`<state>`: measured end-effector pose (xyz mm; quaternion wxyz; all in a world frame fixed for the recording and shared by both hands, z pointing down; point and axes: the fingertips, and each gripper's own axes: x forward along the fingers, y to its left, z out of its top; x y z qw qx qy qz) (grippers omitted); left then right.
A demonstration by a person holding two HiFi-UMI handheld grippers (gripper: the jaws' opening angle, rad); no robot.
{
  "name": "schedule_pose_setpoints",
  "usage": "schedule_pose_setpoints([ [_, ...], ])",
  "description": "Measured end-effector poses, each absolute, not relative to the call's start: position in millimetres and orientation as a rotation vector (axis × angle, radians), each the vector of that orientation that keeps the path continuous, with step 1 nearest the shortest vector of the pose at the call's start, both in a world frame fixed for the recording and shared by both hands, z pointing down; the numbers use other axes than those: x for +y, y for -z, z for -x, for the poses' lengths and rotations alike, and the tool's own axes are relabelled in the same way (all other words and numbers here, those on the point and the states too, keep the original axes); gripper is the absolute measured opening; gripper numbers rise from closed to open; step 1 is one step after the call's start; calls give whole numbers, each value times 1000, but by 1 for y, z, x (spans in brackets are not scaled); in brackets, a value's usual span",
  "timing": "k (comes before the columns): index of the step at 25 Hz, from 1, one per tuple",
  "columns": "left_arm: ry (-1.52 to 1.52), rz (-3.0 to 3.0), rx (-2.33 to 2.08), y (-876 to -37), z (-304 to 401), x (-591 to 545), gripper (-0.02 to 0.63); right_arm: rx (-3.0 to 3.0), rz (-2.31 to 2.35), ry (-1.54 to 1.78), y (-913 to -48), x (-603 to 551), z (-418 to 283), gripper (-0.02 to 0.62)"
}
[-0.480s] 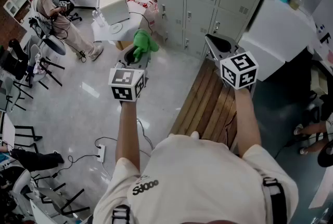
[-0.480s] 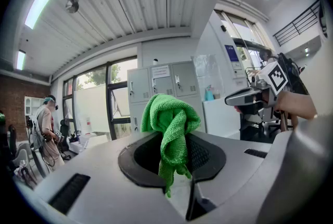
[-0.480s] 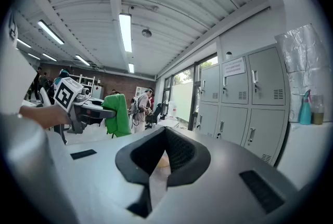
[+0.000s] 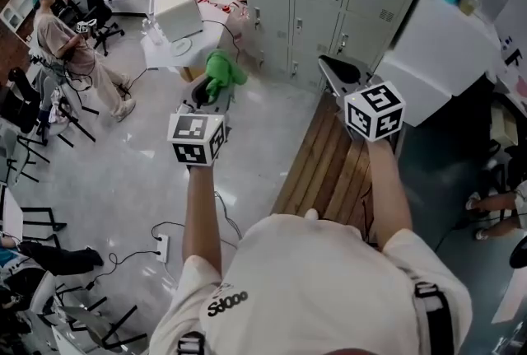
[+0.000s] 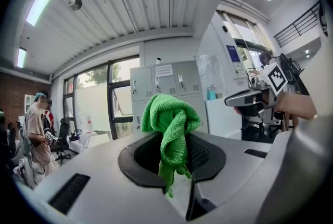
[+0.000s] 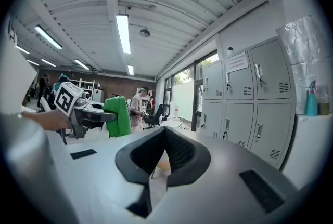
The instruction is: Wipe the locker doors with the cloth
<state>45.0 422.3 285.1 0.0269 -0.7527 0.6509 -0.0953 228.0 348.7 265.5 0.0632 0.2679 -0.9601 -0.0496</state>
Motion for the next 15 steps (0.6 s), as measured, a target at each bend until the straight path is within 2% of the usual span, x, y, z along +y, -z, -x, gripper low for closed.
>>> schedule_pose_setpoints([
  [15,294,2388,2015,-313,4,369,86,-2840,-882,91,-291,298,-186,8],
])
